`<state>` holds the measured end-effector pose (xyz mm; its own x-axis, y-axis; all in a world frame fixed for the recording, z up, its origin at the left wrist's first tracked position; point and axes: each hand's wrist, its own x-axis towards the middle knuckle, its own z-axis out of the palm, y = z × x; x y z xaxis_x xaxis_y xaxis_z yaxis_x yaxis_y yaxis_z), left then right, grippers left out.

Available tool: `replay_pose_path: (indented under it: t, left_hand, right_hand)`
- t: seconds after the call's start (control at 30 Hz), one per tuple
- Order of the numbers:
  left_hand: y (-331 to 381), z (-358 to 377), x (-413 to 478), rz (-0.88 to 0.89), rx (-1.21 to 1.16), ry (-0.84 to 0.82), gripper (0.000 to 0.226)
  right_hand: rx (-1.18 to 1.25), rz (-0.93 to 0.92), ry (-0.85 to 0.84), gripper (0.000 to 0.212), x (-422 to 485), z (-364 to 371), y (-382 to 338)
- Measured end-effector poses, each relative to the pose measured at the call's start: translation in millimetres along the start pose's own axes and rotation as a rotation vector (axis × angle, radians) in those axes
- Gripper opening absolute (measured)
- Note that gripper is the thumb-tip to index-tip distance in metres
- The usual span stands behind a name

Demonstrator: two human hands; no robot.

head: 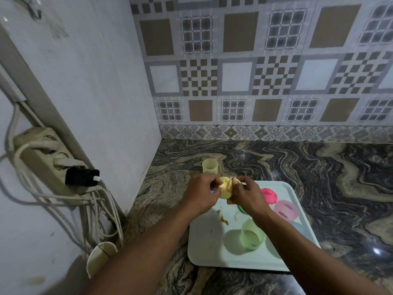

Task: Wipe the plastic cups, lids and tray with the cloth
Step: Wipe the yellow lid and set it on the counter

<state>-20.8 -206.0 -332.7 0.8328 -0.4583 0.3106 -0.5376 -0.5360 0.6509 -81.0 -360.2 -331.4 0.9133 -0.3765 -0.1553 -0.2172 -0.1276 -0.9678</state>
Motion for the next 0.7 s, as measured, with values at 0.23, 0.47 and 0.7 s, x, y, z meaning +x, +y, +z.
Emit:
replay_pose_path:
  t: [0.23, 0.47, 0.7]
  left_hand:
    - [5, 9, 14, 0.141, 0.061, 0.063, 0.008]
    - [12, 16, 40, 0.215, 0.11, 0.071, 0.015]
    - [17, 31, 72, 0.195, 0.173, 0.166, 0.02]
  right_hand:
    - [0.162, -0.05, 0.081, 0.013, 14, -6, -9]
    - [0.127, -0.094, 0.033, 0.008, 35, -18, -18]
    - [0.091, -0.151, 0.078, 0.006, 70, -34, -21]
